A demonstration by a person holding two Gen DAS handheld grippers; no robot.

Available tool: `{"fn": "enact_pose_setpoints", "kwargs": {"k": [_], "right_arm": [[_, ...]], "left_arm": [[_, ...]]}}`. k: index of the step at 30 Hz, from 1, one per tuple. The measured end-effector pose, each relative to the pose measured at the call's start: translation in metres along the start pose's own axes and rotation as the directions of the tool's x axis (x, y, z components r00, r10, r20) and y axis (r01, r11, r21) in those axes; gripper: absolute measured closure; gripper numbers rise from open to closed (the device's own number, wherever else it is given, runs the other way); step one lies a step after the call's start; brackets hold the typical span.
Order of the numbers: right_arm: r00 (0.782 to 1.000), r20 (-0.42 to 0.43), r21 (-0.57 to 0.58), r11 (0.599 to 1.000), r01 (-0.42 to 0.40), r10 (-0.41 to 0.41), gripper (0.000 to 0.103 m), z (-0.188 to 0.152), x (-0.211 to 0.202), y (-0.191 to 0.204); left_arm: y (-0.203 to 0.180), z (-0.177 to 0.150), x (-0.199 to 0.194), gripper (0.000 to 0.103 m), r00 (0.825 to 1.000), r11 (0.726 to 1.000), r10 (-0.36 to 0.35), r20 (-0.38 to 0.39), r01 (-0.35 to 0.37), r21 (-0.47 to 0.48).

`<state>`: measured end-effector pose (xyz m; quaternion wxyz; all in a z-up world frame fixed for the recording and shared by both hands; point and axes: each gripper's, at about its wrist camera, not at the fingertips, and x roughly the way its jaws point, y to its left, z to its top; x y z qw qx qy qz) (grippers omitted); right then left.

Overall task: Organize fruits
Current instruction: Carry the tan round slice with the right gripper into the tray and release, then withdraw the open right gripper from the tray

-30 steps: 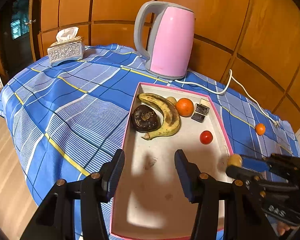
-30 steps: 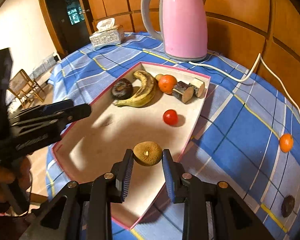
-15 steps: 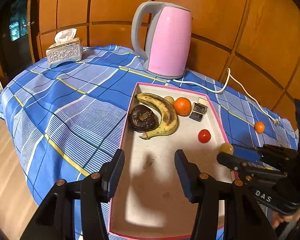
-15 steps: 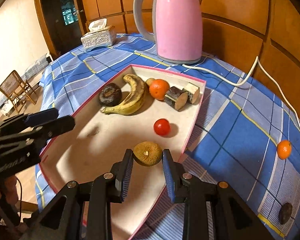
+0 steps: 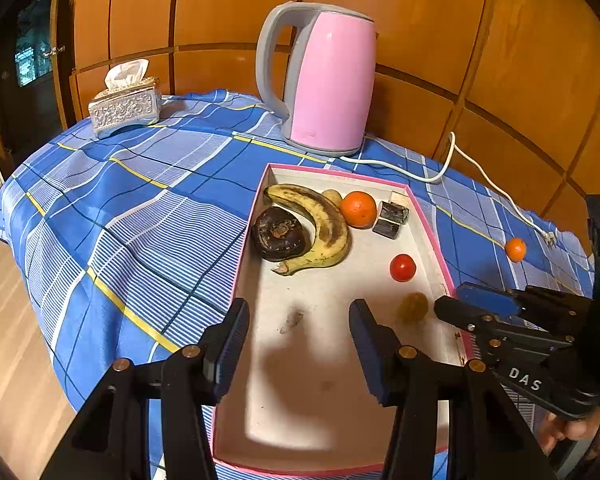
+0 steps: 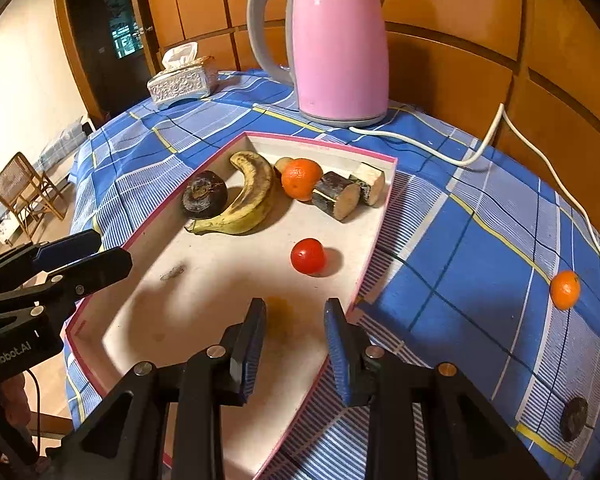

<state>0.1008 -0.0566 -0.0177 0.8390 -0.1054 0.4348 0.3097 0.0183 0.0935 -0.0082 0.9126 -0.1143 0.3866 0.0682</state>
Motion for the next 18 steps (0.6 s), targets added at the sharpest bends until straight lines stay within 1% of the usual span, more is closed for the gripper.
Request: {"fn": "enact_pose_setpoints", "kwargs": {"k": [8,18], "right_arm": [[0.999,0.04,0.062,0.998,-0.004,0.002,0.073,-0.008,-0.02,-0.006],[0.995,0.078,0.139,0.989,0.053,-0.064,0.072,-0.032,-0.05,-0.022]], "left_arm": [[-0.006,-0.002,-0.001,0.05,1.0,1.0,-0.006,0.0,0.006,0.018],[-0.017,-0.003,-0.003,0.05,1.0,0.998,-0.022,0.003,0.022,0.056]]}}
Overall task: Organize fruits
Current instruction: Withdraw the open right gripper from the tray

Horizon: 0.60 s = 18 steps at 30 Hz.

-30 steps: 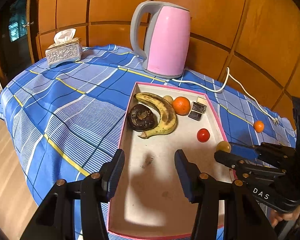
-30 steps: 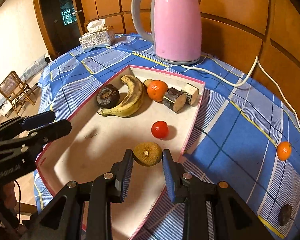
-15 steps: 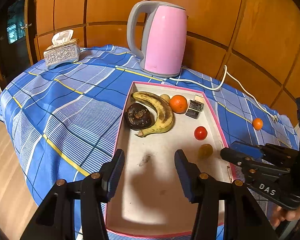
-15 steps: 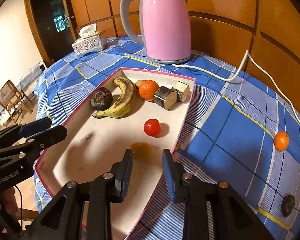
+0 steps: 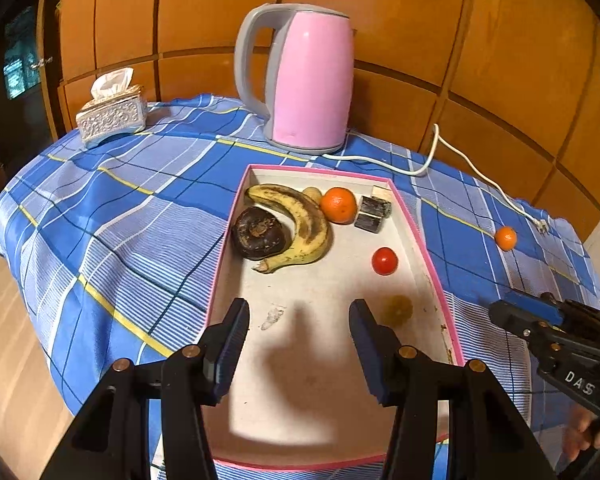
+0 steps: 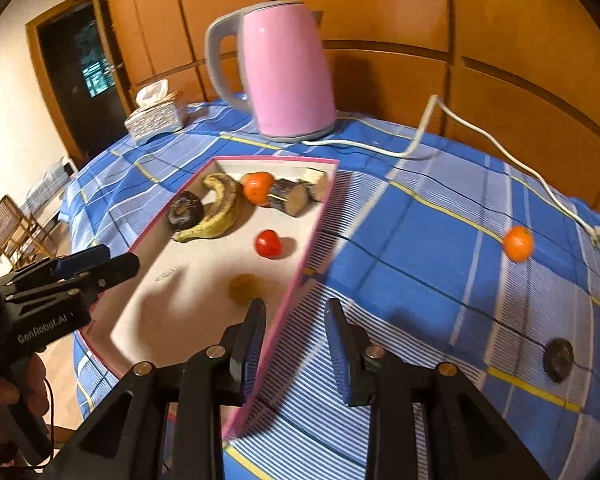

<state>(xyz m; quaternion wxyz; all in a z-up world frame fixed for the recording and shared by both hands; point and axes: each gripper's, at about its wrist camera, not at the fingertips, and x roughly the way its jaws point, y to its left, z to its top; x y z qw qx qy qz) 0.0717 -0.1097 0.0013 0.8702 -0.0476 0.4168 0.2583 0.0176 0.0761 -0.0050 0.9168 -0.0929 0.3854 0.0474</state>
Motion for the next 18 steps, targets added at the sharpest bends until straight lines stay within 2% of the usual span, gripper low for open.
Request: {"fn": "enact_pose_setpoints", "kwargs": {"k": [18], "right_arm": [[0.988,-0.016,0.204,0.967,0.151,-0.151,0.072,-0.039,-0.031,-0.076]], "left_arm": [[-0.051,-0.003,-0.001,0.05,0.997,0.984,-0.08,-0.023,0.082,0.156]]}}
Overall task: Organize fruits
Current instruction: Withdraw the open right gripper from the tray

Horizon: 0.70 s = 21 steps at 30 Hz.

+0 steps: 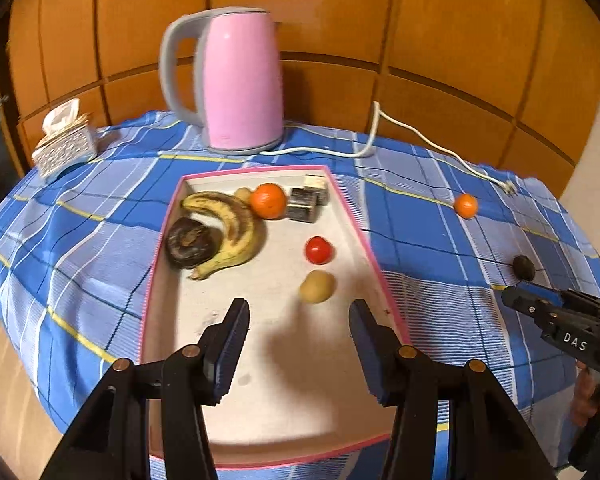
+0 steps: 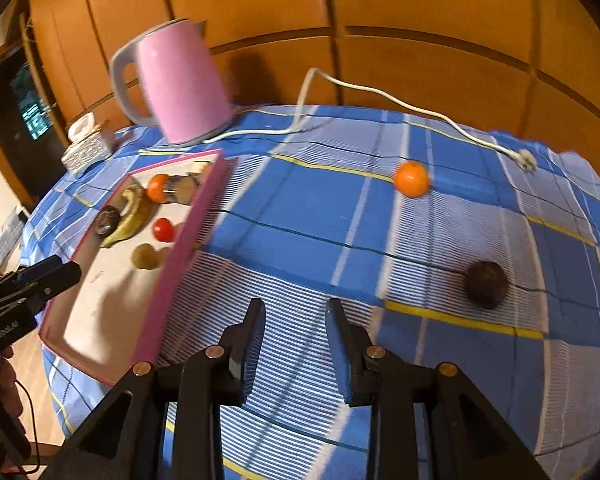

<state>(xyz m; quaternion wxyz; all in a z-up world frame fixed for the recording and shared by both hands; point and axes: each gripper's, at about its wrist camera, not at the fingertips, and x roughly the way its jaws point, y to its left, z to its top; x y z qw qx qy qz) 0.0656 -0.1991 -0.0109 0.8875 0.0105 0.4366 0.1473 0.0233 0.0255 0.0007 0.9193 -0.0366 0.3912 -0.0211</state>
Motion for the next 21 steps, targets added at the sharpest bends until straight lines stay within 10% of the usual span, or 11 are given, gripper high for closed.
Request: {"fn": "enact_pose_setpoints", "kwargs": {"k": [21], "right_arm": [[0.991,-0.043,0.137,0.982,0.131,-0.126,0.072,-0.035,-0.006,-0.069]], "left_arm": [[-0.101,0.049,0.056,0.05,0.956,0.952,-0.248,-0.156,0.271,0.144]]}}
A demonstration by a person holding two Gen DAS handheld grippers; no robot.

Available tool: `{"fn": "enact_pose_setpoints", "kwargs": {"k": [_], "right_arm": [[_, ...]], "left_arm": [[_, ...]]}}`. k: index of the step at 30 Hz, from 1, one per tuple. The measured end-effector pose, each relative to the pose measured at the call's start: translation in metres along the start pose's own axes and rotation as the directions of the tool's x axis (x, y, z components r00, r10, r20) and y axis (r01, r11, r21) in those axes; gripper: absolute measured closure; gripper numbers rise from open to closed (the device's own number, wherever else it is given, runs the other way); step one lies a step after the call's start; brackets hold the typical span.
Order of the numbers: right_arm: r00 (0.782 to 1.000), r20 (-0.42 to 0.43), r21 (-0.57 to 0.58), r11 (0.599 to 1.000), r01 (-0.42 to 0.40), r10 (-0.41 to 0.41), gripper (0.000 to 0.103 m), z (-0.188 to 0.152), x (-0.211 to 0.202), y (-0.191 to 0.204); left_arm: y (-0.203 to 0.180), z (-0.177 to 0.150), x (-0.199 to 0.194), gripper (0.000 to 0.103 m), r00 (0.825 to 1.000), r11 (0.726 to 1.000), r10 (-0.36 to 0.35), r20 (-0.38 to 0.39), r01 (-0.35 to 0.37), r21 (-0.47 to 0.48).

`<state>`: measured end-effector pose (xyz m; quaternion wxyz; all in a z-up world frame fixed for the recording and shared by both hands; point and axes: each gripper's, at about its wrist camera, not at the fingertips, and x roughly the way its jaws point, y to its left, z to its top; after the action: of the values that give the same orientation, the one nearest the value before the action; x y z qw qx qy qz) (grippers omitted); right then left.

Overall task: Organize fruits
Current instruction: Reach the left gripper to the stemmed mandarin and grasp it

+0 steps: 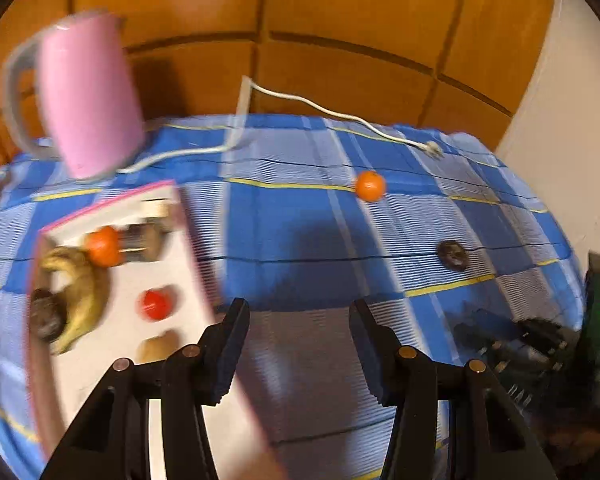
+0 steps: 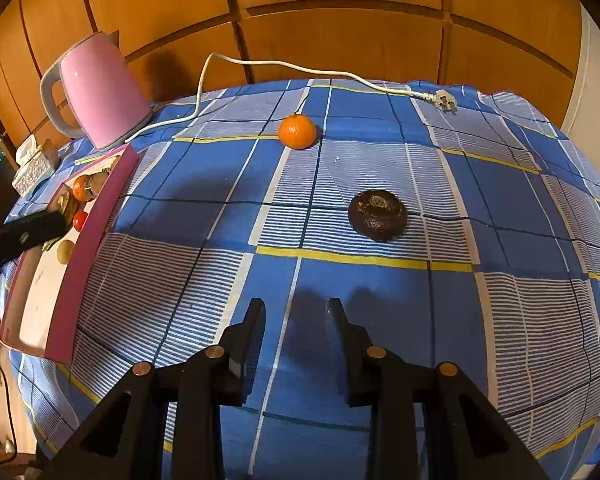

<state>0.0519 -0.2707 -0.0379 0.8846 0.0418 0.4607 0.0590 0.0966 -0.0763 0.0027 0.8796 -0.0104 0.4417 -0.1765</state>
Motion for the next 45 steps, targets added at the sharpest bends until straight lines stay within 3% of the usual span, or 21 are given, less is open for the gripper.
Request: {"fn": "enact_pose_setpoints", "kwargs": {"k": [5,15,17,27,34,36,37,38,45], "right_arm": [[1.0,-0.007,-0.01,1.0,-0.021,0.021,0.072,-0.004,0.004,-0.003],[0.999,-0.023,-0.035,0.999,-0.041,0.04,0.072,-0.011,0.012,-0.007],[0.999,-0.019,-0.043,0.998,-0.047,0.047,0.068,-0.012,0.012,-0.006],[0.997,-0.009,-0.056,0.996,-0.071,0.071,0.066,-0.013,0.014,-0.005],[0.997,-0.006,-0.063,0.995,-0.082,0.081,0.066,-0.013,0.014,-0.006],[0.997,-0.007,-0.065,0.994,-0.083,0.083,0.066,-0.013,0.014,-0.006],[0.996,-0.009,-0.067,0.994,-0.084,0.083,0.066,-0.013,0.014,-0.006],[0.997,-0.009,-0.069,0.994,-0.083,0.083,0.066,-0.013,0.014,-0.005],[0.997,-0.005,-0.072,0.994,-0.079,0.079,0.066,-0.013,0.014,-0.005]], "left_arm": [[-0.021,0.025,0.031,0.05,0.998,0.998,-0.056,-0.018,0.057,0.019],[-0.05,0.07,0.086,0.047,0.995,0.993,-0.09,-0.036,0.093,0.07],[-0.053,0.078,0.095,0.047,0.995,0.992,-0.094,-0.043,0.097,0.075],[-0.069,0.115,0.154,0.046,0.997,0.994,-0.031,-0.065,0.038,0.103],[-0.074,0.12,0.186,0.047,0.996,0.994,-0.005,-0.092,0.015,0.111],[-0.074,0.12,0.194,0.053,0.995,0.994,-0.005,-0.098,0.015,0.105],[-0.074,0.121,0.196,0.061,0.994,0.995,-0.015,-0.105,0.025,0.097],[-0.074,0.121,0.197,0.062,0.995,0.995,-0.022,-0.098,0.031,0.093],[-0.065,0.103,0.166,0.063,0.997,0.996,-0.04,-0.061,0.045,0.071]]}}
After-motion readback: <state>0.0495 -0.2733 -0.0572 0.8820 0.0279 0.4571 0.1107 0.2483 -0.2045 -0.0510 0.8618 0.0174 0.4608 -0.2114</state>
